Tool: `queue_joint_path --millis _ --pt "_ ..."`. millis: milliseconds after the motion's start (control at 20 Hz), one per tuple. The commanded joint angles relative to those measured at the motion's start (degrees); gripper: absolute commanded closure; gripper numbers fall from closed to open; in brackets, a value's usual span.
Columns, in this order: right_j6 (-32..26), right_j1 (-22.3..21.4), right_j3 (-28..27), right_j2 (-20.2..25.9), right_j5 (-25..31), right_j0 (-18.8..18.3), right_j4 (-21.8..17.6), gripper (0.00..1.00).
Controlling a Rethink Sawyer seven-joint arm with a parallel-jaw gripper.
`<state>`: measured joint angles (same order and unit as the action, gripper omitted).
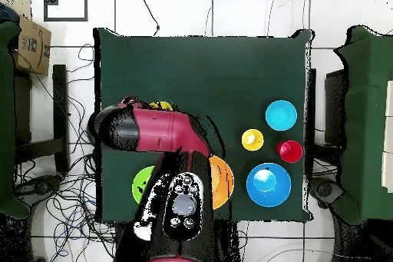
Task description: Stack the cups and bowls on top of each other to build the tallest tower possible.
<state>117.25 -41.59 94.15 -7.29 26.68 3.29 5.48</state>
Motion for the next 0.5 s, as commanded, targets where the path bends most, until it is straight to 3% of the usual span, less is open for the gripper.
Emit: queue_joint_path --millis 50,500 --pt "-5.4 0.8 6.7 7.6 0.3 -6.1 -5.3 1.00" --pt "-3.5 4.8 6.5 9.2 -5.2 -8.2 -10.3 1.00"
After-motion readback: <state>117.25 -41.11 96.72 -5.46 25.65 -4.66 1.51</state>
